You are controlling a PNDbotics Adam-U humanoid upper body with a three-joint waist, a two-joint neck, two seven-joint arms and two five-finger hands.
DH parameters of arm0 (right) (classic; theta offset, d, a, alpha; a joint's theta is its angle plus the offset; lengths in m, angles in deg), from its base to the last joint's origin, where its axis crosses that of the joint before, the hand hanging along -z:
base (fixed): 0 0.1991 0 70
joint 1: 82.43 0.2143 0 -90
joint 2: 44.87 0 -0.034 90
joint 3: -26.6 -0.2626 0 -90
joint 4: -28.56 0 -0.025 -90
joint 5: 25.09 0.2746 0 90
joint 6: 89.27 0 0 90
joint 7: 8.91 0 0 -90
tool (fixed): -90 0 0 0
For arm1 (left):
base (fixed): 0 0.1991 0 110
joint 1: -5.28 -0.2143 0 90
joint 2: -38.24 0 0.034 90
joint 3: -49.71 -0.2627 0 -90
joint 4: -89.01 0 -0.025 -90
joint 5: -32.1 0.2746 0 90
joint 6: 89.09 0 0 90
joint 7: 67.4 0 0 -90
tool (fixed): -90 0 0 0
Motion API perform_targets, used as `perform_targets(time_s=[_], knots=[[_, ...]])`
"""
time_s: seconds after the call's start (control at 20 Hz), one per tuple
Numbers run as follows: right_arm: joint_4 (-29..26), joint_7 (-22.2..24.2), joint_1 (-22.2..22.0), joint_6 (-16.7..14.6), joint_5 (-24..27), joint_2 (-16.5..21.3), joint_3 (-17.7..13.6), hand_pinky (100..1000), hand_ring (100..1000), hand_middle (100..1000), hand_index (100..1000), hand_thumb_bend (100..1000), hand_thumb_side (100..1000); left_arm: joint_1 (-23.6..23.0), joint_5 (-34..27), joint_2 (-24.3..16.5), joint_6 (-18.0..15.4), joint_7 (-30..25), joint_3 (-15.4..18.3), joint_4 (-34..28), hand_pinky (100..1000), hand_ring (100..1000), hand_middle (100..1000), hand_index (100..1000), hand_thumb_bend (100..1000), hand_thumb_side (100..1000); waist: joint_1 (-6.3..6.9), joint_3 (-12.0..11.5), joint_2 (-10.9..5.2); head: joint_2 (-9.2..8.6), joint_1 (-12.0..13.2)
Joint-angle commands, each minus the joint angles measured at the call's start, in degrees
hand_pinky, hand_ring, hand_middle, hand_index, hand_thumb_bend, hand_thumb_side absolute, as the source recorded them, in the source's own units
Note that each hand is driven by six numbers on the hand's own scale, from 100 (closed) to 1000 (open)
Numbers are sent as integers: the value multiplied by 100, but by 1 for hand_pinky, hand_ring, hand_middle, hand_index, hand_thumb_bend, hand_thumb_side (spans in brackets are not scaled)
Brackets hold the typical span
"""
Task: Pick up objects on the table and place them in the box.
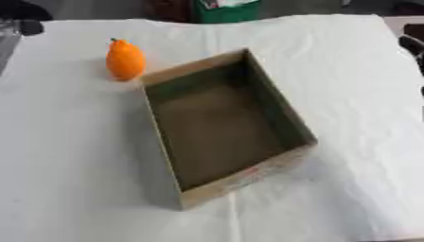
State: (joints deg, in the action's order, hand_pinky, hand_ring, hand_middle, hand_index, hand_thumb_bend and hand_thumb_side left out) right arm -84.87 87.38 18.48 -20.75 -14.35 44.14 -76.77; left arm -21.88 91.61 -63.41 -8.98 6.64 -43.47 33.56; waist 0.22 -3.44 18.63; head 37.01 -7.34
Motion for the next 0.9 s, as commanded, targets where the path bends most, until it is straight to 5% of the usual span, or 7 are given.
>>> perform_targets(time_s=[0.05, 0.2, 0.65, 0.9], knots=[[-116, 53, 62, 4, 54, 143, 6, 893, 869, 735, 883, 100, 1000, 189, 253, 16, -222, -284, 0, 82, 524, 746, 813, 971, 946, 809, 13, 13, -95, -93, 26], [-116, 85, 68, 16, 59, 133, 16, 894, 870, 735, 882, 100, 1000, 213, 218, 110, -311, -590, 19, 166, 539, 759, 826, 984, 851, 744, 19, 21, -86, -108, 25], [-116, 159, 75, 46, 36, 122, 38, 897, 871, 729, 879, 100, 1000, 281, 157, 263, -154, -1031, 26, 204, 543, 762, 826, 1000, 861, 742, 30, 69, -54, -142, 56], [-116, 209, 88, 60, 11, 106, 61, 899, 870, 722, 874, 100, 1000, 359, -63, 428, -51, -1047, 102, 311, 539, 752, 803, 1000, 773, 742, 37, 125, 10, -199, 110]])
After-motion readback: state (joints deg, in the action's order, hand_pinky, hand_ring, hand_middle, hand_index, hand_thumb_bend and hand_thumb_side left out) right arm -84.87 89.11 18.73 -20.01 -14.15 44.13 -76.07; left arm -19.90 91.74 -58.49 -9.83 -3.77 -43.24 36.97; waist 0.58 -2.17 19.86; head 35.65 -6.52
